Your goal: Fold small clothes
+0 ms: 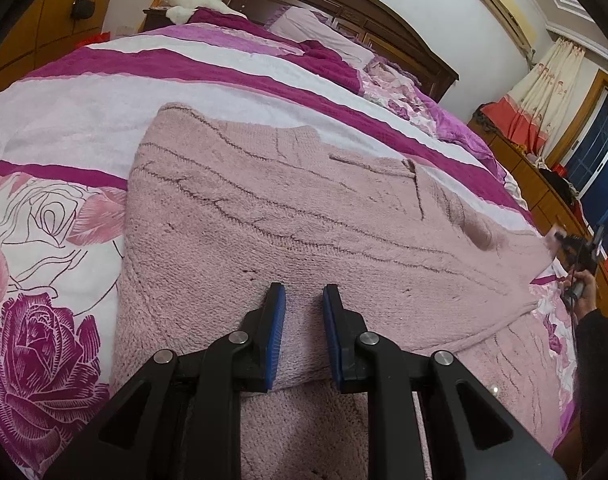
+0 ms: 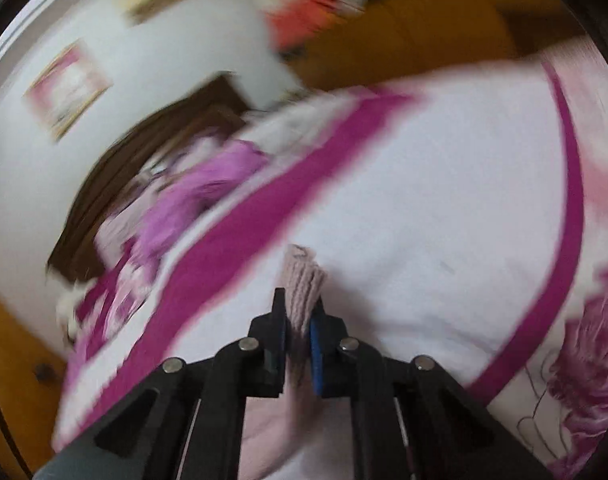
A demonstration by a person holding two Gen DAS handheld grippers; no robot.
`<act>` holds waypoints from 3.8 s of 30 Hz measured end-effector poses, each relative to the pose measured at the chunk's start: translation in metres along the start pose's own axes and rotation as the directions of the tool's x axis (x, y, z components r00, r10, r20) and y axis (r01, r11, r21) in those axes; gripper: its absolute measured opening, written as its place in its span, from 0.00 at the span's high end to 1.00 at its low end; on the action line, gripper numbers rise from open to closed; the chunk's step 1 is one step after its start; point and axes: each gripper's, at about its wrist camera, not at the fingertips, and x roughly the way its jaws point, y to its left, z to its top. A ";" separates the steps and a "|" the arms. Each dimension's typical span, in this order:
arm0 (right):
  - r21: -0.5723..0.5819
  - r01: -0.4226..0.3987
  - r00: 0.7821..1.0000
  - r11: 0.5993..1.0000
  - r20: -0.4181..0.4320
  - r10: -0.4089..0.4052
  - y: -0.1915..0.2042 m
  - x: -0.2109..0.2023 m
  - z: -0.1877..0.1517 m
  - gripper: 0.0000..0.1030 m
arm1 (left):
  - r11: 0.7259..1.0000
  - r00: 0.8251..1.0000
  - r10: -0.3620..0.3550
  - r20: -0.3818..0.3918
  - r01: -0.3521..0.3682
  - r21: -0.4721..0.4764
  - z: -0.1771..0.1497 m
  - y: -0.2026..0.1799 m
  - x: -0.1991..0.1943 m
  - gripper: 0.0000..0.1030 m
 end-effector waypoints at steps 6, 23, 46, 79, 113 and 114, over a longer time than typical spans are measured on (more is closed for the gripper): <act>-0.367 -0.184 0.983 0.912 -0.046 0.179 0.120 -0.065 -0.044 0.91 | 1.000 1.000 0.003 0.000 -0.003 0.002 0.000 -0.002 0.001 1.00; -0.259 -0.362 0.839 0.896 -0.509 0.192 0.208 -0.071 -0.244 0.82 | 0.998 0.999 -0.047 0.007 0.047 -0.039 0.001 0.009 0.001 1.00; 0.460 -0.502 0.767 0.732 -0.155 0.623 0.104 -0.173 -0.240 0.44 | 0.832 0.791 -0.542 -0.284 0.456 -0.317 0.007 -0.205 0.116 0.71; 0.716 -0.167 0.940 0.678 -0.091 0.328 0.001 -0.122 -0.222 0.40 | 0.887 0.839 -0.458 -0.294 0.409 -0.215 0.071 -0.190 0.042 1.00; 0.521 0.038 0.925 0.853 -0.341 0.168 0.140 -0.084 -0.233 0.40 | 0.998 0.899 0.051 -0.435 -0.062 -0.011 0.105 0.028 -0.002 1.00; 0.507 0.041 0.923 0.861 -0.349 0.161 0.138 -0.089 -0.239 0.40 | 0.997 0.898 0.060 -0.435 -0.075 -0.017 0.104 0.035 -0.001 1.00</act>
